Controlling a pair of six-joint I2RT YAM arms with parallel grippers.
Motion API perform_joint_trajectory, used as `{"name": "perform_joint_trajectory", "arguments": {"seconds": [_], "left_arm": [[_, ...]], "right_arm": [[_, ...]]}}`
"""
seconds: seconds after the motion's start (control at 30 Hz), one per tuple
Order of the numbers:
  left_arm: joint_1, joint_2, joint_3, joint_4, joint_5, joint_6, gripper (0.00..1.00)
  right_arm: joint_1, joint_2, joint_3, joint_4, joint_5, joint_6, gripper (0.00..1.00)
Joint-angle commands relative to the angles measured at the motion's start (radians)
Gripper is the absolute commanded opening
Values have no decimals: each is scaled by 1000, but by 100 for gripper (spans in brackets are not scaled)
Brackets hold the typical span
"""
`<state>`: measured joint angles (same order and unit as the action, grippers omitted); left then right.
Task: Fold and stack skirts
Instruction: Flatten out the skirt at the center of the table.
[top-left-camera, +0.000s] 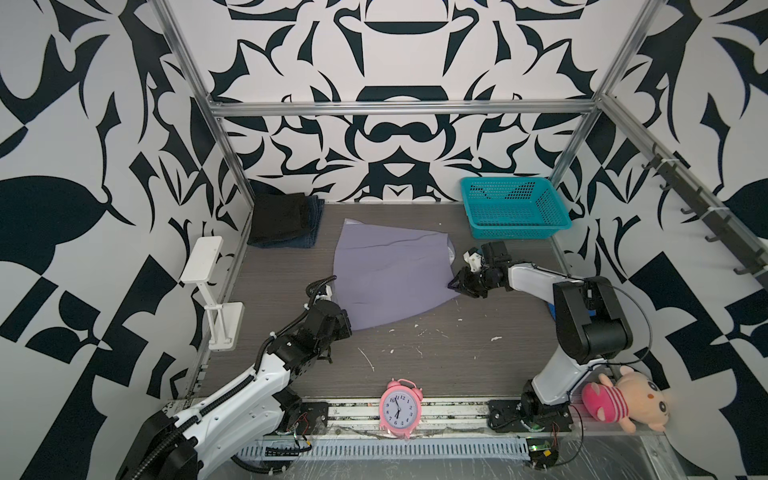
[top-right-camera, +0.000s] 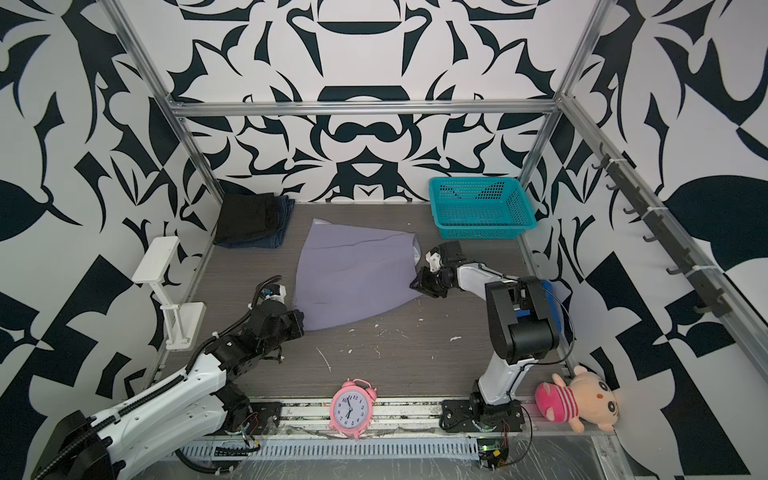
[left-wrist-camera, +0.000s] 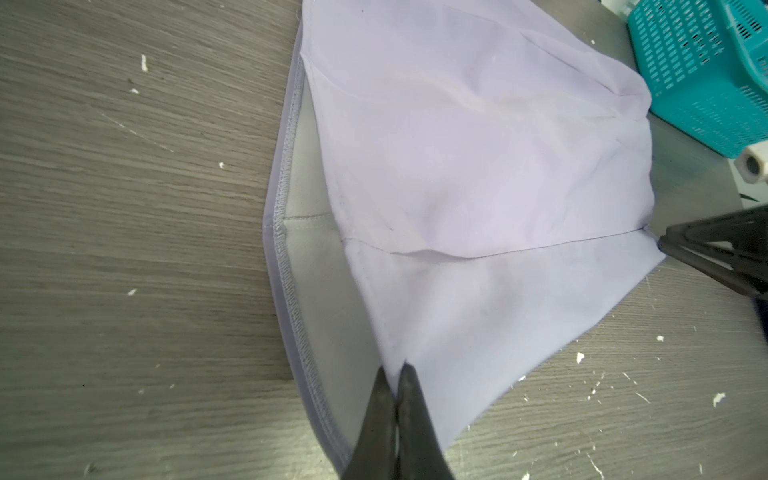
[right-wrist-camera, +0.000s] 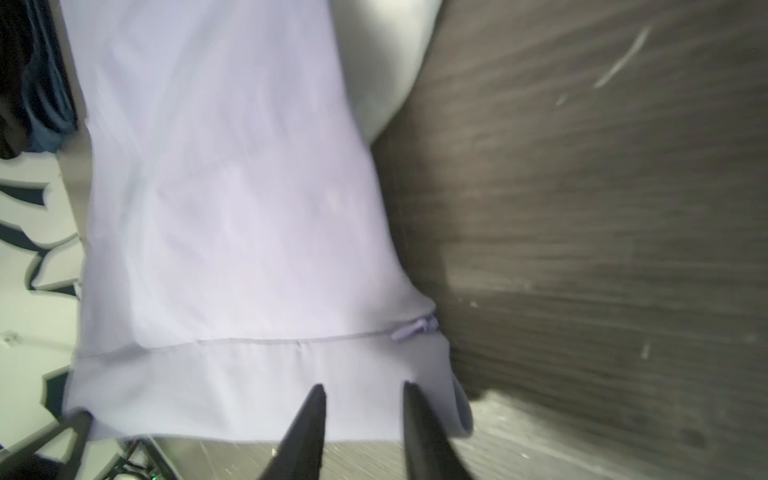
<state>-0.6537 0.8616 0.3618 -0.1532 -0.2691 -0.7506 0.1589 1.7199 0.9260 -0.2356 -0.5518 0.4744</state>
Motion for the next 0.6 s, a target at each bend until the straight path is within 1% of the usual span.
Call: {"name": "perform_joint_trajectory", "arguments": {"seconds": [0.0, 0.03, 0.1, 0.17, 0.2, 0.3, 0.4, 0.43, 0.5, 0.53, 0.57], "left_arm": [[5, 16, -21, 15, -13, 2, 0], [5, 22, -20, 18, -13, 1, 0], [5, 29, -17, 24, -9, 0, 0], [5, 31, -15, 23, -9, -3, 0], [5, 29, -16, 21, -9, -4, 0], [5, 14, -20, 15, -15, -6, 0], [5, -8, -33, 14, -25, -6, 0], [5, -14, -39, 15, -27, -6, 0], [5, -19, -46, 17, -31, -6, 0], [5, -21, -49, 20, -32, -7, 0], [4, -21, -50, 22, -35, -6, 0]], "right_arm": [[4, -61, -25, 40, -114, 12, 23], [5, -59, -27, 56, -136, 23, 21], [4, -56, -27, 64, -160, 38, 7], [4, -65, -31, 82, -176, 51, 5], [4, -72, -31, 84, -180, 55, 0], [4, -98, -38, 101, -186, 78, 0], [-8, -144, -43, 81, -88, 76, 0], [-12, -157, -39, 77, -37, 72, 1], [-13, -156, -6, 49, 60, 49, 19], [-13, -144, 15, 41, 91, 40, 26], [-13, -124, 31, 39, 114, 35, 30]]}}
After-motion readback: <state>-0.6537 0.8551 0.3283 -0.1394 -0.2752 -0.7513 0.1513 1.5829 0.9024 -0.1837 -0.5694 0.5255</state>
